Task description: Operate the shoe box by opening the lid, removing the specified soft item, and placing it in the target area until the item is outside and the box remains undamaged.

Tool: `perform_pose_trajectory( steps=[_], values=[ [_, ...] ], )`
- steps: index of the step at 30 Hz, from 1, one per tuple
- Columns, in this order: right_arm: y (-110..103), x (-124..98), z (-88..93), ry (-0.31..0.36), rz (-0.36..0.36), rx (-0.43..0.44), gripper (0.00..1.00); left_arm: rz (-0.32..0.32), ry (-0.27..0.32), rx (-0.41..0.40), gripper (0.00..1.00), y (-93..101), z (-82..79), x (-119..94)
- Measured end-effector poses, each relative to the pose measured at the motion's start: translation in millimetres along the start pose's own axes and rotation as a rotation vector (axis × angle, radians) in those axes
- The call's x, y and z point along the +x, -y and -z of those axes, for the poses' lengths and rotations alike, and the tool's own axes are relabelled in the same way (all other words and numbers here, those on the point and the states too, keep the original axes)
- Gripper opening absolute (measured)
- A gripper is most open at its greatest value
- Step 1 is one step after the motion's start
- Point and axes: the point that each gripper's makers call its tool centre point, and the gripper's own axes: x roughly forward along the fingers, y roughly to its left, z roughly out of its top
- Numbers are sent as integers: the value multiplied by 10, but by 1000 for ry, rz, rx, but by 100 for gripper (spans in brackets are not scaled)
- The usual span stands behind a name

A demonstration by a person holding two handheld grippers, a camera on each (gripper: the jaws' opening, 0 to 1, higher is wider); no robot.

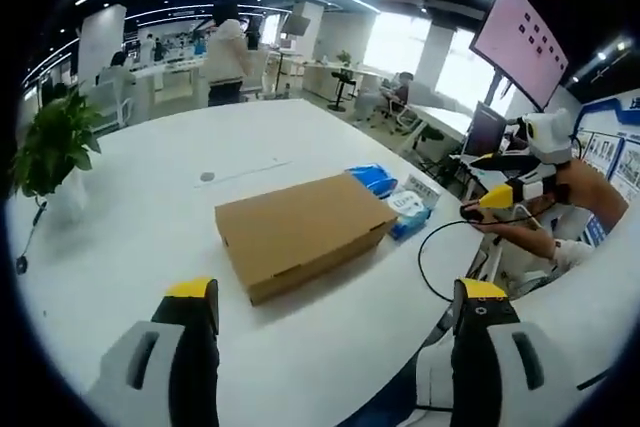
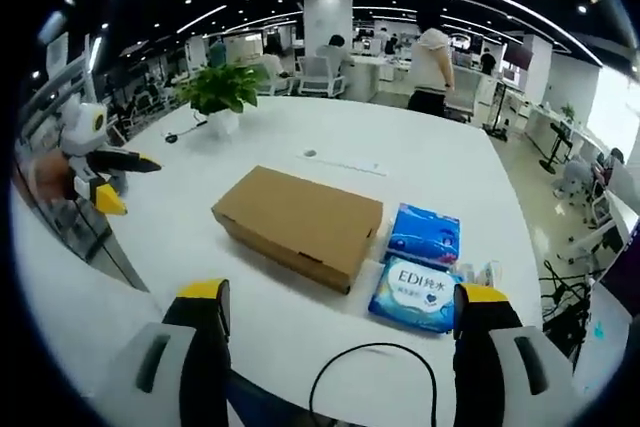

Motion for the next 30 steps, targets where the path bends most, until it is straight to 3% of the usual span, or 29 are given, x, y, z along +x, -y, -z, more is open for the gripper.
perform_pose_trajectory(
  steps=[10, 12, 18, 30],
  values=[
    [-23, 56, -94, 25, -10, 5, 91, -2, 0, -11, 99, 14, -21, 16],
    [9, 39, -171, 60, -1, 12, 90, -2, -5, -15, 99, 11, -5, 25],
    [64, 34, -257, 85, 18, 26, 90, 7, -24, -13, 99, 47, 49, 61],
    [-12, 115, -243, 72, 3, 31, 89, -3, -20, -11, 98, -37, 36, 48]
  ],
)
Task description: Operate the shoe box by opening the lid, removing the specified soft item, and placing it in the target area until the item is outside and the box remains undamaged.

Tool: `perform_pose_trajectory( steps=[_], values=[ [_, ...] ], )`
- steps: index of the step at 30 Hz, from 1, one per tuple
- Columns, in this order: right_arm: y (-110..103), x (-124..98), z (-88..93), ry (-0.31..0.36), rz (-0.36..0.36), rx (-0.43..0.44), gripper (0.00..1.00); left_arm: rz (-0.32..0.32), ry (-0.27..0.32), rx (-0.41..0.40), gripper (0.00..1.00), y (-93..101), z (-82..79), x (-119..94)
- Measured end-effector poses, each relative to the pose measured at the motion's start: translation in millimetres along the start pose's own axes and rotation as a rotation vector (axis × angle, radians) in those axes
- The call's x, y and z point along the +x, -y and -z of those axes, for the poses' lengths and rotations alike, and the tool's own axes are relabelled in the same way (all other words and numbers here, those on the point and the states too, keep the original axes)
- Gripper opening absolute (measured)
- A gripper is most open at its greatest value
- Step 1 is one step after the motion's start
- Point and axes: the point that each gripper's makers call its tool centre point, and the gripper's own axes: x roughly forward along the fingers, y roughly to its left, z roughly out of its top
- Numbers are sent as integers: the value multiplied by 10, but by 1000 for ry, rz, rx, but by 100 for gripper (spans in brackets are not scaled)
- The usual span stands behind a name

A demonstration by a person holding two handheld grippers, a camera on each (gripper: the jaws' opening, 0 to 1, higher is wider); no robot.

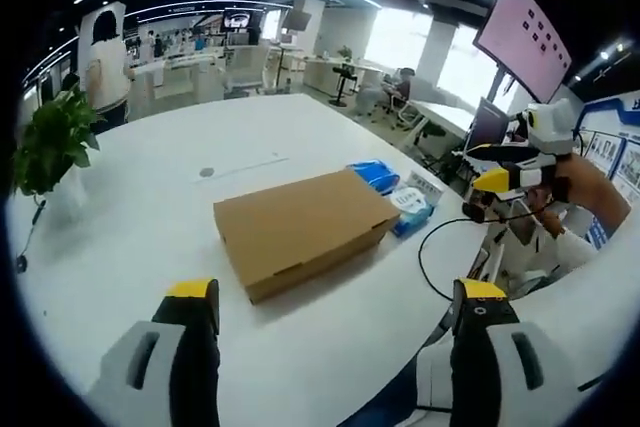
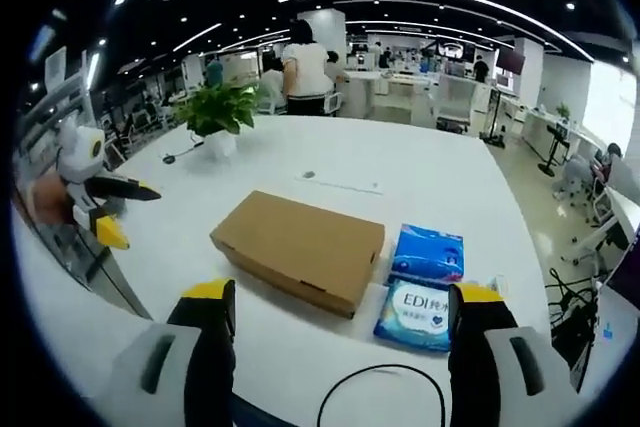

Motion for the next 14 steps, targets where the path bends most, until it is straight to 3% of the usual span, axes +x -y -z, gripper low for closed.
perform_pose_trajectory(
  steps=[7, 10, 14],
  values=[
    [85, -8, -50, 11, 19, -2, 89, 1, 4, -6, 98, -29, -7, 4],
    [131, -14, -94, 19, 27, 0, 89, 2, -6, 2, 87, -31, 2, -4],
    [161, -10, -124, 22, 33, -6, 89, 1, 5, 3, 95, -29, -17, 2]
  ],
)
